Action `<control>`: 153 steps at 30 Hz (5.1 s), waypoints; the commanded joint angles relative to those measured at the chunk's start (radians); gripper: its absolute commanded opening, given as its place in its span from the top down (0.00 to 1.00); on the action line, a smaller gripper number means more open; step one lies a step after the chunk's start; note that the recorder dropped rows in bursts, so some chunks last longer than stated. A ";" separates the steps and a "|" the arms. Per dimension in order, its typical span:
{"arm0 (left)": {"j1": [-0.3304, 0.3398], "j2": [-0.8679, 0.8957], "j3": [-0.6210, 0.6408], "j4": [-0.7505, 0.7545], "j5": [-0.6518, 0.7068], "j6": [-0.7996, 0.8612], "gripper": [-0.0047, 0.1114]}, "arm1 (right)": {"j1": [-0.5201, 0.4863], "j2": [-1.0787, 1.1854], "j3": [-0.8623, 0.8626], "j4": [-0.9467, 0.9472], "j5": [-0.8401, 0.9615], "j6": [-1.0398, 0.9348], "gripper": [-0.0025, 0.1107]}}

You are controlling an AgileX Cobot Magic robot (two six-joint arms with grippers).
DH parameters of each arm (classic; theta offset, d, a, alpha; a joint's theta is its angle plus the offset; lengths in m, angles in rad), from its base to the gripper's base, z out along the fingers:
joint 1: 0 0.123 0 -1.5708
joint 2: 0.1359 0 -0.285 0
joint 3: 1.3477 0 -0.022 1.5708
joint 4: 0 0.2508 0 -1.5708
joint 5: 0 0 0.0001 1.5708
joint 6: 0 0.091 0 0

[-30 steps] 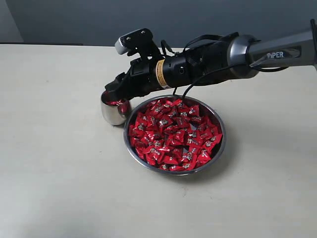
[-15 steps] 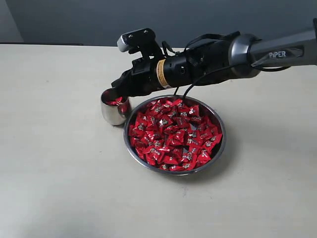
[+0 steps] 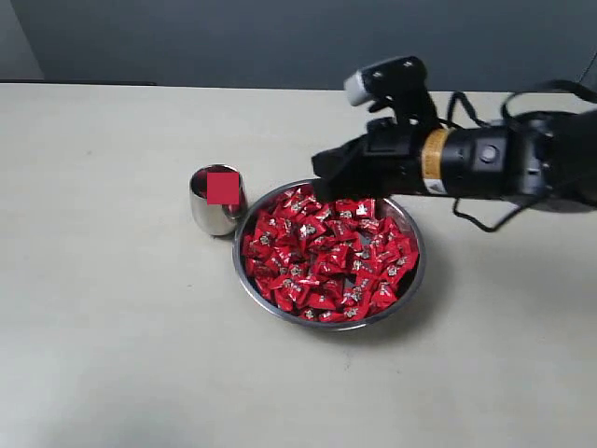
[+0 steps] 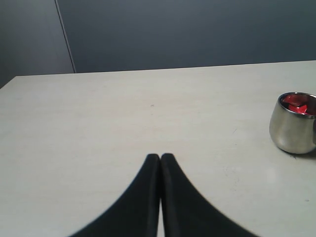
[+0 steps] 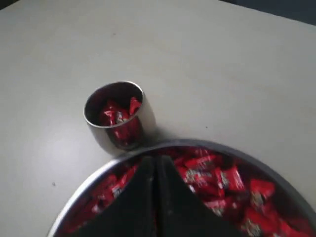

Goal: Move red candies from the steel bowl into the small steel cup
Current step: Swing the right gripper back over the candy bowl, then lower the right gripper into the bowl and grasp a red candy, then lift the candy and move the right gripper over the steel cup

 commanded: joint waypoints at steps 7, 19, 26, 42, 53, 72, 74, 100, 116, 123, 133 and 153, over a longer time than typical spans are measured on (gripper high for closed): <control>0.001 -0.004 0.004 -0.003 -0.002 -0.002 0.96 | -0.105 -0.082 0.224 0.089 0.003 -0.174 0.98; 0.001 -0.004 0.004 -0.003 -0.002 -0.002 0.96 | -0.103 -0.078 0.226 0.089 0.025 -0.214 0.98; 0.001 -0.004 0.004 -0.003 -0.002 -0.002 0.96 | -0.103 -0.078 0.226 0.087 0.013 -0.212 0.98; 0.001 -0.004 0.004 -0.003 -0.002 -0.002 0.96 | -0.103 -0.078 0.226 -0.071 0.034 -0.205 0.98; 0.001 -0.004 0.004 -0.003 -0.002 -0.002 0.96 | -0.103 -0.004 0.164 0.052 0.046 -0.232 0.98; 0.001 -0.004 0.004 -0.003 -0.002 -0.002 0.96 | 0.029 0.126 -0.025 -0.102 0.223 -0.232 0.98; 0.001 -0.004 0.004 -0.003 -0.002 -0.002 0.96 | 0.031 0.139 -0.025 -0.102 0.218 -0.232 0.98; 0.001 -0.004 0.004 -0.003 -0.002 -0.002 0.96 | 0.038 0.236 -0.135 -0.025 0.251 -0.126 0.62; 0.001 -0.004 0.004 -0.003 -0.002 -0.004 0.96 | 0.058 0.279 -0.139 -0.019 0.329 -0.121 0.63; 0.001 -0.004 0.004 -0.003 -0.002 -0.004 0.96 | 0.058 0.279 -0.144 -0.018 0.323 -0.121 0.69; 0.001 -0.004 0.004 -0.003 -0.002 -0.004 0.96 | 0.058 0.268 -0.144 -0.018 0.337 -0.123 0.99; 0.001 -0.004 0.004 -0.003 -0.002 -0.002 0.96 | 0.058 0.118 -0.144 0.047 0.291 -0.119 0.99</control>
